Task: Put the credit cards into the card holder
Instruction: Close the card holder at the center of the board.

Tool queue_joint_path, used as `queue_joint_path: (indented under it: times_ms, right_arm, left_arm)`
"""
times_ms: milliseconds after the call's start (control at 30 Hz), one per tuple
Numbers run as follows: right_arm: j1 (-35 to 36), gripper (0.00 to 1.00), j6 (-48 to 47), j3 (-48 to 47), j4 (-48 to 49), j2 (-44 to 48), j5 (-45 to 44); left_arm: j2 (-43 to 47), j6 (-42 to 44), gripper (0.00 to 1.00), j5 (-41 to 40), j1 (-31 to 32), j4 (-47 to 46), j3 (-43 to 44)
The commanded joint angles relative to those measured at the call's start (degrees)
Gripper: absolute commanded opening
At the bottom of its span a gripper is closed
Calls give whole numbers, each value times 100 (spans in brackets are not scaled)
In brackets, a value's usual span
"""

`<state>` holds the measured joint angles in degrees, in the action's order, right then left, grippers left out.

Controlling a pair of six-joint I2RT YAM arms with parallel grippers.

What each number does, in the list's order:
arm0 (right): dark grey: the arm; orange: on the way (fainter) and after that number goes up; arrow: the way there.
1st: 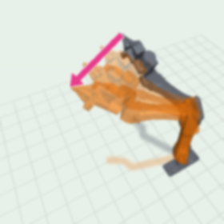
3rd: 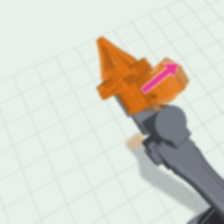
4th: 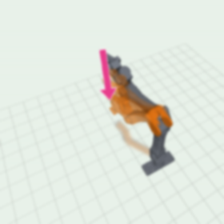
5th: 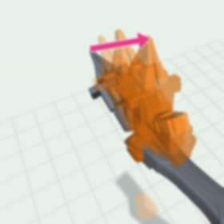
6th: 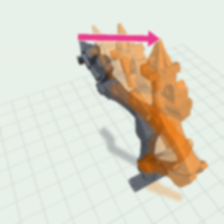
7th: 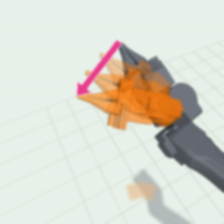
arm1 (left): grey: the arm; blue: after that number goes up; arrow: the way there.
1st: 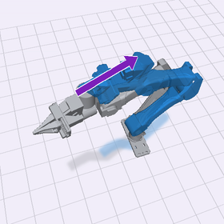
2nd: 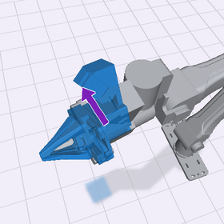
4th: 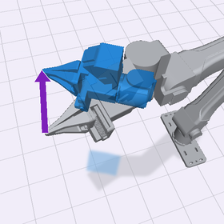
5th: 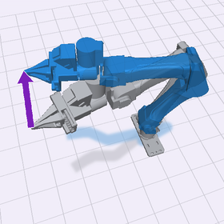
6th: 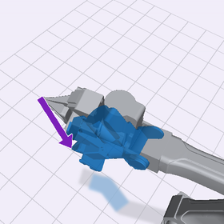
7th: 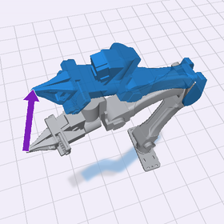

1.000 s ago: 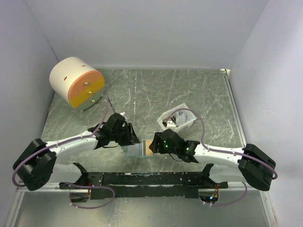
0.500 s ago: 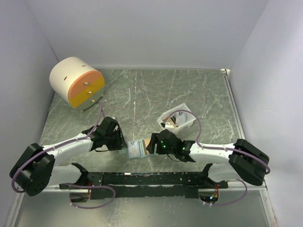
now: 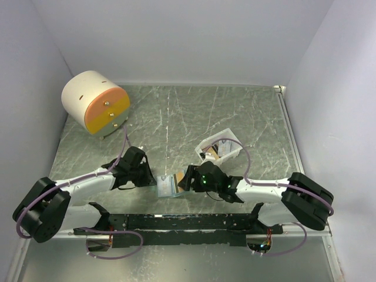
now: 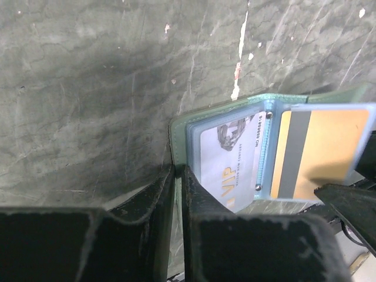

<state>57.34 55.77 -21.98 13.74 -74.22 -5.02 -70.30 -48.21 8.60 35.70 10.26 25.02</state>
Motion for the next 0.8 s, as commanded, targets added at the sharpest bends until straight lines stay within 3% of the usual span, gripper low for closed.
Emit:
queue_joint_path:
  times_ms: [0,433,633,767]
  right_arm:
    - [4,66,192,-26,1066,152,551]
    - [-1,65,196,-131,1530,271,1105]
    - [2,63,112,-277,1800,-270,1518]
    - [4,56,88,-324,2052,-703,1803]
  left_arm:
    - [-110,20,19,419,13,-415,-165]
    - [-184,-152,18,614,15,-676,-198]
    - [-239,-417,21,975,10,-1214,-357]
    - [-295,-556,22,1268,12,-1460,-363]
